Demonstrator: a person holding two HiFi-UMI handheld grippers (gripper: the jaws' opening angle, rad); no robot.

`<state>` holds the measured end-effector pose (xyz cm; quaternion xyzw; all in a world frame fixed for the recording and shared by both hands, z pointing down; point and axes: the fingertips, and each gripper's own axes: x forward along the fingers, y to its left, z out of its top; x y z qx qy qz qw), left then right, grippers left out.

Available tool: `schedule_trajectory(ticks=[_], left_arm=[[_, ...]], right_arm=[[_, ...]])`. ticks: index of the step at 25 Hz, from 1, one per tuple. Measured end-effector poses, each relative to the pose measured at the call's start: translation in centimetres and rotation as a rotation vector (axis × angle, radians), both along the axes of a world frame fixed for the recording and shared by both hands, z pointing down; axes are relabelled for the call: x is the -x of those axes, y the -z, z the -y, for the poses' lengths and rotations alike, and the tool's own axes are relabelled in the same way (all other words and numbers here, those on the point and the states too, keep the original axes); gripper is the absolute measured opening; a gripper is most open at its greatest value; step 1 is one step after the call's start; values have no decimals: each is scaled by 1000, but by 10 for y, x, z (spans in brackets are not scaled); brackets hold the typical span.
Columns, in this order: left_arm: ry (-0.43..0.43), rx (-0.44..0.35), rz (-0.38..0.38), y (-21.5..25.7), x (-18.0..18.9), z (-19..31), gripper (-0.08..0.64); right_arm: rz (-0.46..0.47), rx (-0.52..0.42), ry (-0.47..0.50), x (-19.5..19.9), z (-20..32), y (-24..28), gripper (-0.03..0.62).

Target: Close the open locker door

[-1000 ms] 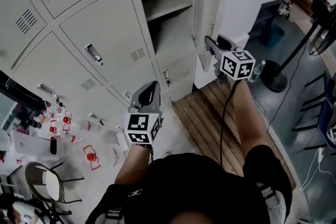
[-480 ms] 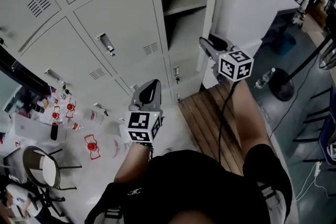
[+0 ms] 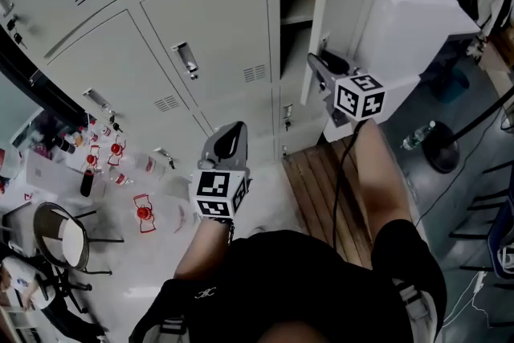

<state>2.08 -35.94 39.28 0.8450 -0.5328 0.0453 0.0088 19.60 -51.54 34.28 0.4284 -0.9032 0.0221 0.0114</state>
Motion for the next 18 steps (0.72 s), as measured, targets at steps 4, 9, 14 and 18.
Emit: schedule_trajectory(ticks=[4, 9, 14, 18], left_arm=[[30, 2, 1, 0, 15, 4, 0], [69, -7, -4, 5, 35, 7, 0], [101, -8, -10, 6, 52, 11, 0], [118, -7, -11, 7, 62, 12, 0]], right_arm=[[19, 8, 10, 14, 16, 1, 130], [35, 17, 13, 29, 34, 2, 129], [34, 26, 7, 42, 53, 3, 129], [26, 24, -16, 50, 65, 4, 129]])
